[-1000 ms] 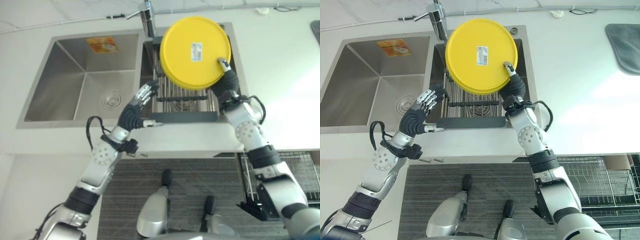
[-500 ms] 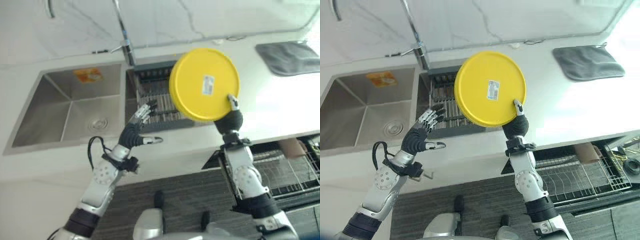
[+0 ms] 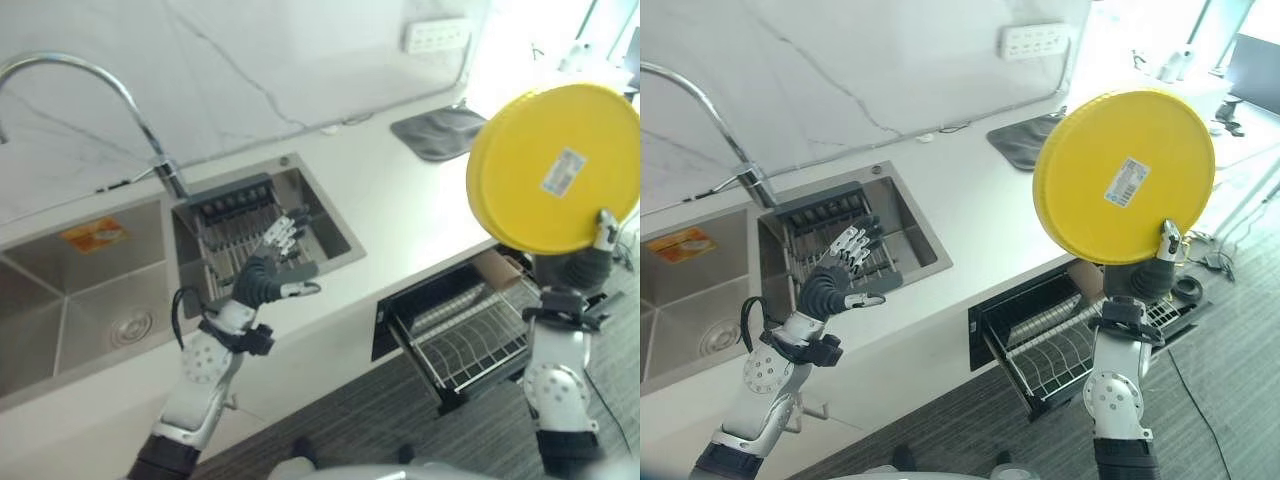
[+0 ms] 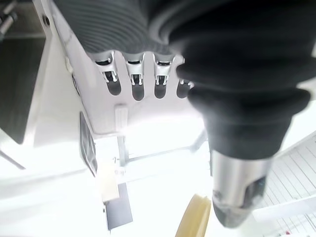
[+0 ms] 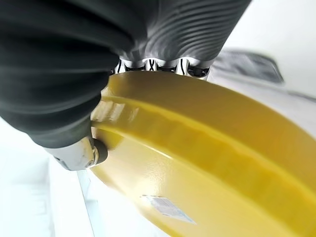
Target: Place the dishes in the dishwasher.
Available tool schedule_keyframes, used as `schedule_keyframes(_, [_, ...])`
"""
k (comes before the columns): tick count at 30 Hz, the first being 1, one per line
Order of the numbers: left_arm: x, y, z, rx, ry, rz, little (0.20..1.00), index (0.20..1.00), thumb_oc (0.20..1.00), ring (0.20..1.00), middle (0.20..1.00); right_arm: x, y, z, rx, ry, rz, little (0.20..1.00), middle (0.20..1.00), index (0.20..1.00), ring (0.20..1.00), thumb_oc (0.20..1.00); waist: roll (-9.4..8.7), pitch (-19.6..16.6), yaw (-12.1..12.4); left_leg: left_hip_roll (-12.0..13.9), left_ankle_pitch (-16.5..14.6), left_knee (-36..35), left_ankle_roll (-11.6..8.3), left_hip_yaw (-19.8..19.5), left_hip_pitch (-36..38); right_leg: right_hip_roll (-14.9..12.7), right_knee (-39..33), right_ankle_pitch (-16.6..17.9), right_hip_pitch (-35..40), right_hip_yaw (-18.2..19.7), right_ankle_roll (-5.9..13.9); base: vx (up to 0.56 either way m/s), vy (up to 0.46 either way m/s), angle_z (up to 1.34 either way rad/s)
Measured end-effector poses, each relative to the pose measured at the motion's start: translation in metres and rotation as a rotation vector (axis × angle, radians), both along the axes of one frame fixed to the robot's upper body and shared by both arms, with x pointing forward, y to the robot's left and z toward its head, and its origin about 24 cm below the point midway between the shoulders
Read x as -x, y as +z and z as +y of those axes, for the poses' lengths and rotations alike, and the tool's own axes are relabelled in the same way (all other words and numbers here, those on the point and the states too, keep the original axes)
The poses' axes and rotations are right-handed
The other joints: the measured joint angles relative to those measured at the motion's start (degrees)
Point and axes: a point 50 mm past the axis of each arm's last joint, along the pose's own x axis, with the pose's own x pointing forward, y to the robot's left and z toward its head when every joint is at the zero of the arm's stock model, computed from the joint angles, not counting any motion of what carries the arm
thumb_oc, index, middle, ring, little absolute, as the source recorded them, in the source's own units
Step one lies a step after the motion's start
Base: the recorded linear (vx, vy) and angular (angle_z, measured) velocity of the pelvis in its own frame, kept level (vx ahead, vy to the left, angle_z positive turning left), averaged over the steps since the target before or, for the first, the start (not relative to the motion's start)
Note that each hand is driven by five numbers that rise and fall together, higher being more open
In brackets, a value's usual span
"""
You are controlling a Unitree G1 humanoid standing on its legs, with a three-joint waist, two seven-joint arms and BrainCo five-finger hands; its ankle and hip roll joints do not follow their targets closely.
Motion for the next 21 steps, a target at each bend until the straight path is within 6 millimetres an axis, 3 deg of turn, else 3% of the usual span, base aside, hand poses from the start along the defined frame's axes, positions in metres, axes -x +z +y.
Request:
schedule_keyframes(9, [0.000, 0.000, -0.002, -0.019, -0.045, -0.003, 1.000, 1.000, 1.000, 1.000, 1.000, 0.018, -0.017, -0.017, 0.068, -0.143, 0.126, 0.200, 0.200, 0.200, 0.200, 0.200, 0.09, -0.3, -3.8, -0.1, -1.2, 0.0, -0.19, 3.3, 1.4, 0.0, 0.0, 0.1, -0.6, 3.5, 0.22, 0.00, -0.033, -0.18])
schedule_keyframes(15, [0.000, 0.001, -0.001, -0.018, -0.048, -0.004, 1.000, 1.000, 1.000, 1.000, 1.000, 0.024, -0.024, -0.030, 0.509, -0.417, 0.347, 0.200, 0.200, 0.200, 0.200, 0.200, 0.40, -0.5, -5.0, -0.6, -1.9, 0.3, -0.23, 5.7, 2.2, -0.2, 0.0, 0.4, -1.2, 5.9, 0.51, 0.00, -0.010, -0.22])
schedule_keyframes(21, [0.000, 0.002, -0.002, -0.019, -0.051, -0.009, 1.000, 1.000, 1.000, 1.000, 1.000, 0.024, -0.057, -0.029, 0.494, -0.410, 0.495, 0.200, 0.200, 0.200, 0.200, 0.200, 0.63, -0.6, -5.2, -0.7, -2.2, 0.3, -0.30, 6.9, 2.3, -0.4, 0.0, 0.6, -1.9, 7.1, 0.72, -0.01, 0.002, -0.10])
